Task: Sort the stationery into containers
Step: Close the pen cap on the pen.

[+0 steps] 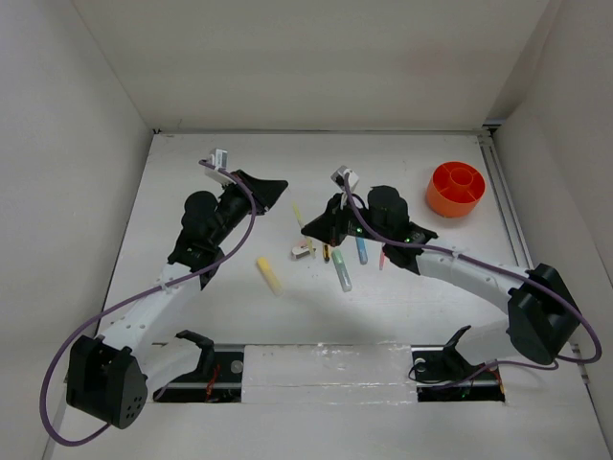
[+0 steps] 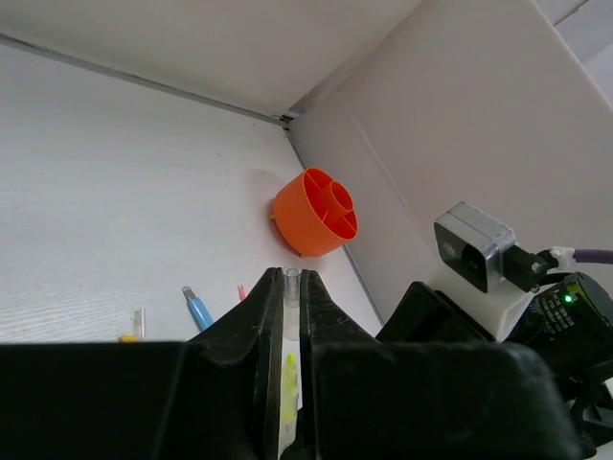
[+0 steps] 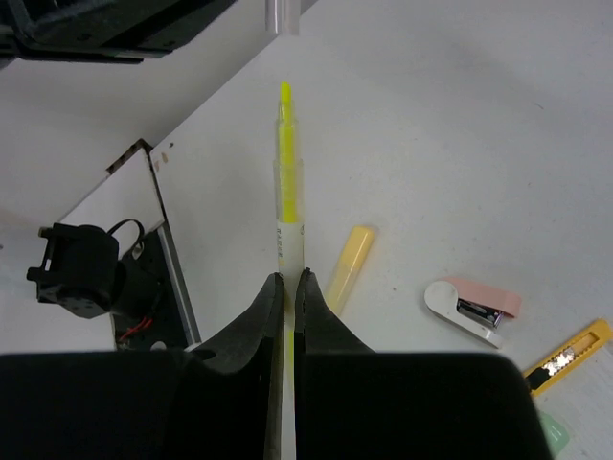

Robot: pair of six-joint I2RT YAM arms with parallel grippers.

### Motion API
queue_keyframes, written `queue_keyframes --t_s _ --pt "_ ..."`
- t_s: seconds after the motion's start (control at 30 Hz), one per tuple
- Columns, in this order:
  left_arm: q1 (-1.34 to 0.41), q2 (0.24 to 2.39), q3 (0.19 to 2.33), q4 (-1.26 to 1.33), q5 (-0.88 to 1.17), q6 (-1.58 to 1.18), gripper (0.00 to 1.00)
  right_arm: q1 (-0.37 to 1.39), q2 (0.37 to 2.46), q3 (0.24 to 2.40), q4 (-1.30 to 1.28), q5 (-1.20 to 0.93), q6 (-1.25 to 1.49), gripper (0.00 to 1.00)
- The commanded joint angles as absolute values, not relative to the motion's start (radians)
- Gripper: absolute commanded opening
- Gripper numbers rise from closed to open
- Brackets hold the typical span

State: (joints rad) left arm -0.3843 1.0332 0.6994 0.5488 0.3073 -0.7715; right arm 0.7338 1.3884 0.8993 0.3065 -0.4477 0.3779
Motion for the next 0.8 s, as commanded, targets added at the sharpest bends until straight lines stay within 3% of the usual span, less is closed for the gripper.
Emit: queue_keyframes --t_s 0.0,0.77 --pt "-0.382 1.028 0.683 0.612 0.324 -0.772 0.0 0.73 1.396 0.954 0.356 -0.462 0.365 0.0" --pt "-0.382 1.037 0.683 0.612 0.324 -0.772 0.0 0.721 1.424 0.985 0.347 -0.471 0.356 0.0"
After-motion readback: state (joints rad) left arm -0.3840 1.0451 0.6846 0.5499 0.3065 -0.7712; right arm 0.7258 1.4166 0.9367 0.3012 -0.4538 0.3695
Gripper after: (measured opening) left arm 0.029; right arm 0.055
